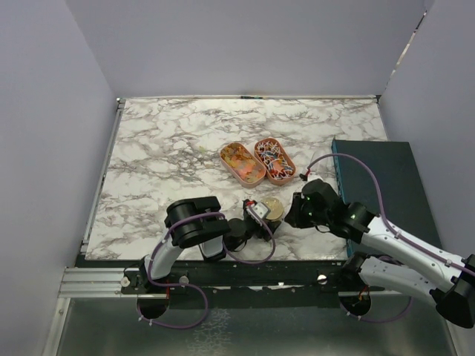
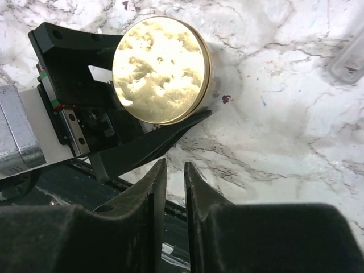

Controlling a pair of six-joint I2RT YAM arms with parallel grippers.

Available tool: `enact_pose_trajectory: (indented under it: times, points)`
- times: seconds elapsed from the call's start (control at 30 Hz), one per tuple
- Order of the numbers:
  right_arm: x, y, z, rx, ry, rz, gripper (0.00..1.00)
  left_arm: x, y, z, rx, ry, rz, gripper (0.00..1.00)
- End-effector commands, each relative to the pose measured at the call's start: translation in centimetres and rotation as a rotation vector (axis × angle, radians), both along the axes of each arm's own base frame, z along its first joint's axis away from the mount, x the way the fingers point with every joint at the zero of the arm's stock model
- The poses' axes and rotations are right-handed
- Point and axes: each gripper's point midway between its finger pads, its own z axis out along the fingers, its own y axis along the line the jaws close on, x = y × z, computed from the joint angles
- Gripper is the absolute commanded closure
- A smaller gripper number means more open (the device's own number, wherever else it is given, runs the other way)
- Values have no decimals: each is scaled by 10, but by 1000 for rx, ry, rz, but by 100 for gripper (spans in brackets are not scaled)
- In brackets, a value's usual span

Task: Pack the candies
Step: Screw the bottle lid onto the packing bottle, then reset both arms

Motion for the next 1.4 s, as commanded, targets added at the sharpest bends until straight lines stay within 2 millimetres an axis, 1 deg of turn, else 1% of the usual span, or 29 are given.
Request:
enact_pose_trajectory:
  times: [0.0,0.03,0.07,0.1,0.33,0.53,0.6,0.7,0.8,0.87,0.93,1.03,1.13,1.2,1.27,1.37]
  points:
    - [11,-14,12,-68,-59,-45,74,-5,12,-16,-16,56,1,32]
    - [12,-14,14,-72,-69,-45,73,-5,12,-17,-13,57,1,20]
    - [14,-14,16,-76,-79,-43,72,-5,13,-17,-11,57,4,4]
    - [16,-15,18,-79,-88,-45,72,-5,13,-17,-9,57,5,1]
    - [25,-19,31,-111,-144,-52,69,-8,22,-10,-7,61,13,1]
    - [36,-19,48,-134,-194,-45,67,-15,31,-6,7,98,27,1]
    - [39,-19,54,-143,-210,-47,66,-18,37,0,-2,102,35,1]
    - [45,-20,65,-150,-248,-56,62,-22,48,4,8,117,47,1]
    - [51,-20,76,-160,-277,-60,59,-26,53,5,39,145,49,1]
    - [55,-20,83,-167,-294,-63,56,-27,57,9,41,157,57,1]
    - [59,-19,89,-175,-309,-62,52,-26,61,19,28,156,77,1]
    - [65,-18,97,-190,-334,-61,46,-22,63,29,72,162,103,1]
    - [72,-17,105,-200,-364,-63,36,-18,64,39,143,175,125,1]
    - [76,-17,111,-204,-390,-70,29,-14,63,54,171,185,144,1]
    - [80,-16,118,-208,-410,-72,23,-10,65,73,195,182,167,1]
    - [86,-13,128,-213,-432,-70,18,-1,69,104,212,190,209,1]
